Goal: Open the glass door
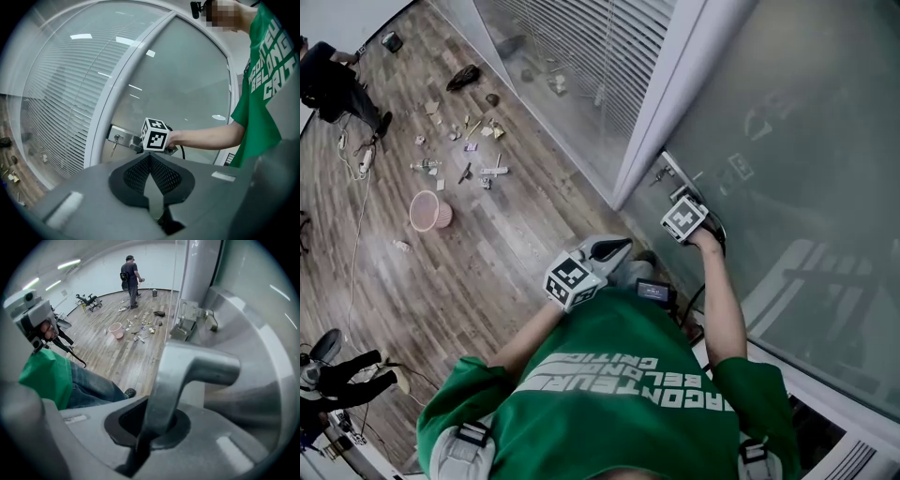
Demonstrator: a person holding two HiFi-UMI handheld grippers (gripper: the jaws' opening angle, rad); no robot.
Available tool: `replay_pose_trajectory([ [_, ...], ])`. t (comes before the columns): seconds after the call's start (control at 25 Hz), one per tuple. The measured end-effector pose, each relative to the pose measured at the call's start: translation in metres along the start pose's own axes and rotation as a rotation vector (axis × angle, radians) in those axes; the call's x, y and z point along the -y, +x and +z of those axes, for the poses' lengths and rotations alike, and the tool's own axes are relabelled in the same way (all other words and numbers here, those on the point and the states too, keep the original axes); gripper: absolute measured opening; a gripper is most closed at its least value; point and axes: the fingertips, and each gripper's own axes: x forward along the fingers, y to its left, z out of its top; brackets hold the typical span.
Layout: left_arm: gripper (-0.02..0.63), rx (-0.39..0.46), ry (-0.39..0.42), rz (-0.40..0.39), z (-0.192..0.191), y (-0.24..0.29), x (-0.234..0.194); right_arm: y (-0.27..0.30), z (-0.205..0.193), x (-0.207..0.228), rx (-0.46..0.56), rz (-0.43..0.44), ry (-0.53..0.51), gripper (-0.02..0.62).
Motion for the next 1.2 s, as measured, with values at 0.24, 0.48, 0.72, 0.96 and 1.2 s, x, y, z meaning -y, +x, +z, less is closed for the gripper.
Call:
replay_pose_trajectory([
  [0.24,0.015,-0.003,0.001,-0.016,-0.005,0.006,0.000,0.009,0.011,-0.007,0.091,0.046,-0.003,-0.006],
  [0.48,0.015,-0.019,-0.009,-0.005,0.001,0.010,-0.006,0.014,0.019,0.008,0.228,-0.022,0.008,-0.006],
  [0.72,0.015,-0.021,-0.011,-0.015,-0.008,0.014,-0.010,0.012,0.036,0.006,0.320,0.001,-0.018,-0.006],
  [0.96,0.015,-0.040,-0.006,-0.055,-0.005,0.035,-0.004,0.015,0.052,0.020,0.511,-0.058,-0.028,-0.006],
  [1.2,0.015,-0.071,-0.007,-0.076,-0.012,0.055,-0.002,0.016,0.055,0.022,0.564,-0.101,-0.032,-0.008],
])
